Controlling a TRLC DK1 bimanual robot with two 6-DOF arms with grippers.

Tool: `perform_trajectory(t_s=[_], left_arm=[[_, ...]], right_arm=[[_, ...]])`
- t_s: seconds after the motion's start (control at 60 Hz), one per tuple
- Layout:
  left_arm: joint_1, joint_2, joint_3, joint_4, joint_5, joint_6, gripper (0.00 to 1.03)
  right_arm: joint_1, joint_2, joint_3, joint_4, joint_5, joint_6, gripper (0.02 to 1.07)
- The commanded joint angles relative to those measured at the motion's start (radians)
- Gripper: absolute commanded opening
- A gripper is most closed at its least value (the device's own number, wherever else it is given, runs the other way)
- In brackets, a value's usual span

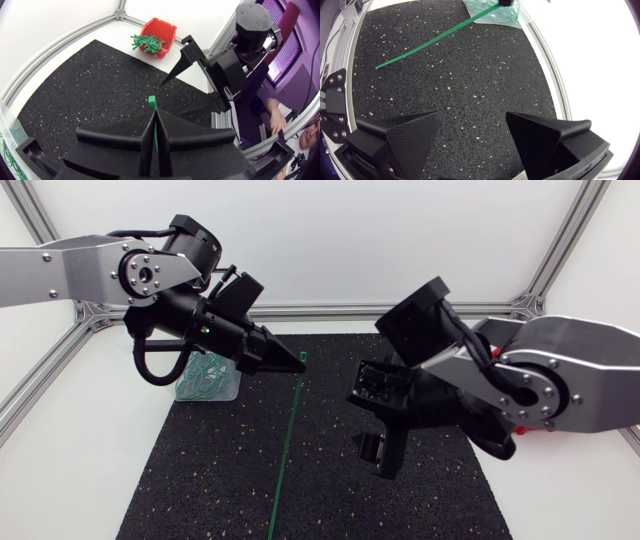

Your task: Take a green cable tie from the red box, thread the tail through the head to close it, then place it in the transparent bin on the left.

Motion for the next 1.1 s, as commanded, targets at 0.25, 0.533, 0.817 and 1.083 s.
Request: perform_trajectory(t_s=[0.25, 0.533, 0.817, 1.083], left_arm=[[0.011, 0.095, 0.099, -0.081, 0.021, 0.065, 0.03], [0.072, 0.161, 0.196, -0.233, 0.047, 0.186, 0.03], [0.098, 0.221, 0.25, -0.298, 0.066, 0.236, 0.03], [0.107, 0.28, 0.305, -0.373, 0.082, 0.301, 0.03]], right_arm=[[0.141, 0.036, -0.097, 0.219, 0.137, -0.157, 0.93], [0.282, 0.108, -0.137, 0.304, 0.222, -0.298, 0.93], [0.36, 0.202, -0.136, 0.424, 0.24, -0.408, 0.93], [0.403, 0.281, -0.139, 0.538, 0.239, -0.513, 0.93]])
